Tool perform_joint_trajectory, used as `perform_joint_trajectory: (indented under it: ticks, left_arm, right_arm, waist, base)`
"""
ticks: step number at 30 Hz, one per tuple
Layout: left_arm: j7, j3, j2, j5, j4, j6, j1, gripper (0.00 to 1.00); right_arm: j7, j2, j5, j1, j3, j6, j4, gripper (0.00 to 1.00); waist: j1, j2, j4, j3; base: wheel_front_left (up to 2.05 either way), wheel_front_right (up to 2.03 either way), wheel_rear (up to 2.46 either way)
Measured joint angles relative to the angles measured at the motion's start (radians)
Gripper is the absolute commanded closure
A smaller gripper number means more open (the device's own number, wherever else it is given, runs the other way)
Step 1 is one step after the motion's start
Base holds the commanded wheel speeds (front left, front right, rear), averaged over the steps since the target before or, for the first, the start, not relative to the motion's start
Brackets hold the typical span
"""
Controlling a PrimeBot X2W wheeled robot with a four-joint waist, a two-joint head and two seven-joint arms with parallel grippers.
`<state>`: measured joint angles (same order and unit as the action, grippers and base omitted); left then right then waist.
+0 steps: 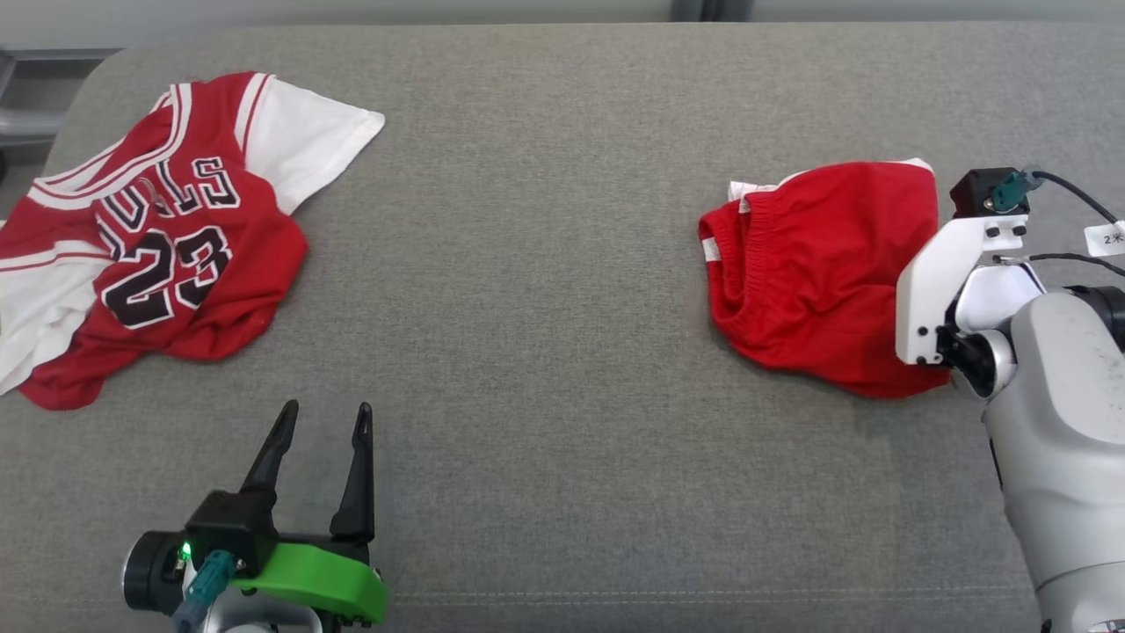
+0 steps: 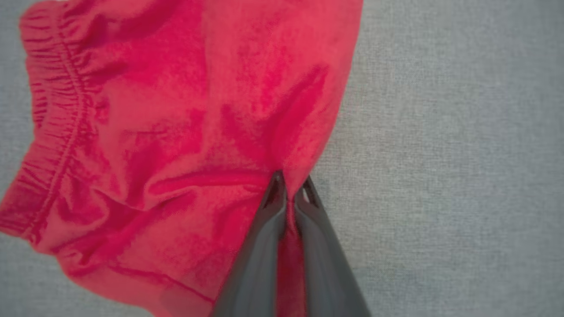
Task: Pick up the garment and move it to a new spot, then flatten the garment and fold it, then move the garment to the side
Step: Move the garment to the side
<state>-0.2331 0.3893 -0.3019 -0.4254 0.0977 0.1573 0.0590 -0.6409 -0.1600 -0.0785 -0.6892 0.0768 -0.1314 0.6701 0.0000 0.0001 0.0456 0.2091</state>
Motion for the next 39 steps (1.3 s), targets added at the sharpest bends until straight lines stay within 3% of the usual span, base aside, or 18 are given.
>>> perform_joint_trajectory:
  ticks: [6,17,28,39]
  left_arm:
    - [0.015,0.0,-0.03,0.025,-0.054,0.012,0.018,0.0]
    - [0.08,0.009,-0.091,0.073,-0.196,0.027,0.047,0.0]
    - [0.127,0.0,-0.142,0.104,-0.296,0.044,0.067,0.0]
    - [0.175,-0.022,-0.196,0.12,-0.369,0.067,0.064,0.0]
  right_arm:
    - [0.03,-0.088,-0.031,-0.003,-0.039,0.0,0.011,1.0]
    - [0.127,-0.249,-0.055,-0.128,-0.12,0.0,0.082,1.0]
    - [0.24,-0.409,-0.022,-0.2,-0.107,0.0,0.176,1.0]
    - [0.336,-0.445,0.108,-0.278,-0.048,0.0,0.267,1.0]
  waist:
    - [0.0,0.0,-0.056,0.029]
    - [0.0,0.0,-0.099,0.138]
    - [0.0,0.0,-0.121,0.239]
    - [0.0001,0.0,-0.145,0.315]
  base:
    - [0.0,0.0,0.0]
    - [0.0,0.0,0.0]
    - [0.0,0.0,0.0]
    - [0.0,0.0,0.0]
